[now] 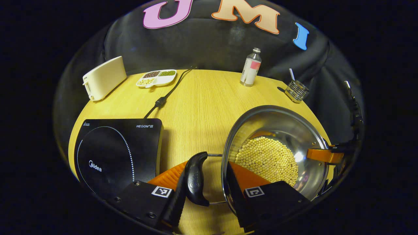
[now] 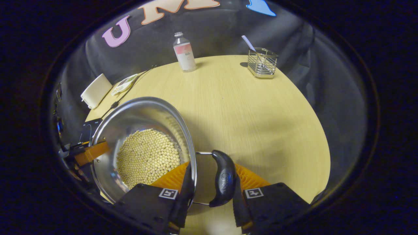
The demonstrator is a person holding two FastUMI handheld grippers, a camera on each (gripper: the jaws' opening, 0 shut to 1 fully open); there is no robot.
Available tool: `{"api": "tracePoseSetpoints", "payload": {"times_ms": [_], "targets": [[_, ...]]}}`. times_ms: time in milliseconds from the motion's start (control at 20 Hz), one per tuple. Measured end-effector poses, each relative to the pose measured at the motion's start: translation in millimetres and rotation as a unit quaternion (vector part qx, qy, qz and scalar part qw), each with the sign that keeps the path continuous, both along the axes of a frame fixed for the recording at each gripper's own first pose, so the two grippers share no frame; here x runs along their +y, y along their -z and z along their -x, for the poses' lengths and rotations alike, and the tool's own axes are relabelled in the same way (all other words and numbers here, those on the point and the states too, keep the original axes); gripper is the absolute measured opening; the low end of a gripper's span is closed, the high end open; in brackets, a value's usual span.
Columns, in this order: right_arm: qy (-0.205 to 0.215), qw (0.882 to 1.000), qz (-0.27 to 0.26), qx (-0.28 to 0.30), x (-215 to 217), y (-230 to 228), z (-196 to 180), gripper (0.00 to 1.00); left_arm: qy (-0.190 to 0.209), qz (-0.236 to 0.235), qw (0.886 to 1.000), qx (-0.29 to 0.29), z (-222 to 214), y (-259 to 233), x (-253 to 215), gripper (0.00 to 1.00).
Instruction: First push the handle of the pot to place it horizontally, then grasp the pot with both hands and set it on the induction cooktop.
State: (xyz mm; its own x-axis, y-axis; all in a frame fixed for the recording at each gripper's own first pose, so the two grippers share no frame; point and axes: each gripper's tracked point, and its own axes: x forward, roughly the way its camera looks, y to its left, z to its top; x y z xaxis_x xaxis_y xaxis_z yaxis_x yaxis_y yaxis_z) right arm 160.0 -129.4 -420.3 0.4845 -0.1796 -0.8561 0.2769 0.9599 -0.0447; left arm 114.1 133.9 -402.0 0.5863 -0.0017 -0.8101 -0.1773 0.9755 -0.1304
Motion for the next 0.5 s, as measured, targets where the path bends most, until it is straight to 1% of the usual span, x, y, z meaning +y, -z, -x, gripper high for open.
{"api": "tracePoseSetpoints", "payload": {"times_ms": [50, 100, 150, 200, 250, 350, 400, 450, 500], "targets": [[0.002, 1.000, 0.002, -0.001, 0.1, 0.4, 0.5, 0.54, -0.001, 0.002, 1.000, 0.003, 0.2, 0.1, 0.2, 0.66], [0.002, 1.000, 0.002, 0.000, 0.6, 0.4, 0.1, 0.59, -0.002, 0.004, 1.000, 0.005, -0.2, 0.6, 0.3, 0.66], [0.003, 1.000, 0.003, -0.001, 0.3, 0.5, -0.1, 0.59, -0.002, 0.006, 1.000, 0.007, 0.1, 0.5, 0.5, 0.66], [0.005, 1.000, 0.003, -0.001, 0.5, 0.1, 0.1, 0.55, -0.002, 0.007, 1.000, 0.010, -0.6, 0.8, 0.2, 0.66], [0.007, 1.000, 0.002, 0.000, 0.6, 0.0, 0.5, 0.59, -0.003, 0.006, 1.000, 0.015, 1.1, 0.2, 0.1, 0.66], [0.004, 1.000, -0.001, 0.003, 0.6, 1.2, -0.4, 0.59, -0.004, 0.005, 1.000, 0.015, 1.0, -0.1, -0.4, 0.66], [0.002, 1.000, -0.002, 0.002, 0.0, 1.4, -0.4, 0.55, -0.006, 0.004, 1.000, 0.015, 1.0, -0.1, -1.1, 0.66], [0.002, 1.000, -0.002, 0.001, -1.1, 0.2, -0.8, 0.59, -0.011, 0.006, 1.000, 0.015, 0.7, 0.6, -1.8, 0.68], [0.003, 1.000, -0.005, 0.000, -0.7, 1.0, -0.9, 0.54, -0.013, 0.005, 1.000, 0.016, 1.4, 0.5, -2.2, 0.66]]}}
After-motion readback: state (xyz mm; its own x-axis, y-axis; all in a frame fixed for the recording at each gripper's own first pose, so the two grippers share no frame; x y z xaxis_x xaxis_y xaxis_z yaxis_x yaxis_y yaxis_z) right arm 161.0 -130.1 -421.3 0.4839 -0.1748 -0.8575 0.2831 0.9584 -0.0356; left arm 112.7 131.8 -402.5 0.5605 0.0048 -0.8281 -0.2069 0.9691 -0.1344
